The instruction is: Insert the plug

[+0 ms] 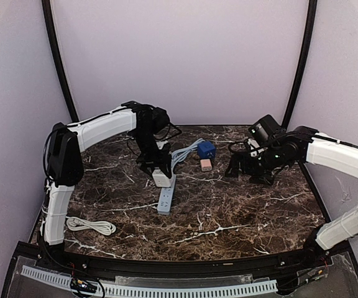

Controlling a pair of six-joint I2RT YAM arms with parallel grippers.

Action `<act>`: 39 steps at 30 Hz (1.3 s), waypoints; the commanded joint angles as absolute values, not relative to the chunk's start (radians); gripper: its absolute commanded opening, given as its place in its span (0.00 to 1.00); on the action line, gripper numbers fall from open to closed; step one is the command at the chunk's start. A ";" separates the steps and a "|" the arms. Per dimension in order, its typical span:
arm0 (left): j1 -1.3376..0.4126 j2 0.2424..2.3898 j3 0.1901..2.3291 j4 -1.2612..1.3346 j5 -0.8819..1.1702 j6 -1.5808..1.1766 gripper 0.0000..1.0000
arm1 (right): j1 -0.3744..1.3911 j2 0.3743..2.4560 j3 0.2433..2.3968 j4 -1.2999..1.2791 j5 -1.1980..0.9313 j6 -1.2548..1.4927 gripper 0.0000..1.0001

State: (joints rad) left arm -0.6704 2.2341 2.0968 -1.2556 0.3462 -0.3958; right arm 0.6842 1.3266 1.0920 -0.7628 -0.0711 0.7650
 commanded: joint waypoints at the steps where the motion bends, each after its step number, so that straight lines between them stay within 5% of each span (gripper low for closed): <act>1: -0.673 2.236 2.076 -1.259 0.344 -0.380 0.01 | 0.676 1.339 1.094 -0.747 -0.071 0.766 0.99; 39: -0.679 2.257 2.083 -1.291 0.324 -0.347 0.01 | 0.676 1.387 1.119 -0.748 -0.063 0.761 0.99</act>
State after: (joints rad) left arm -0.6716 2.2478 2.0785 -1.2301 0.3729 -0.3771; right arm 0.6842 1.3792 1.0985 -0.7620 -0.0708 0.7643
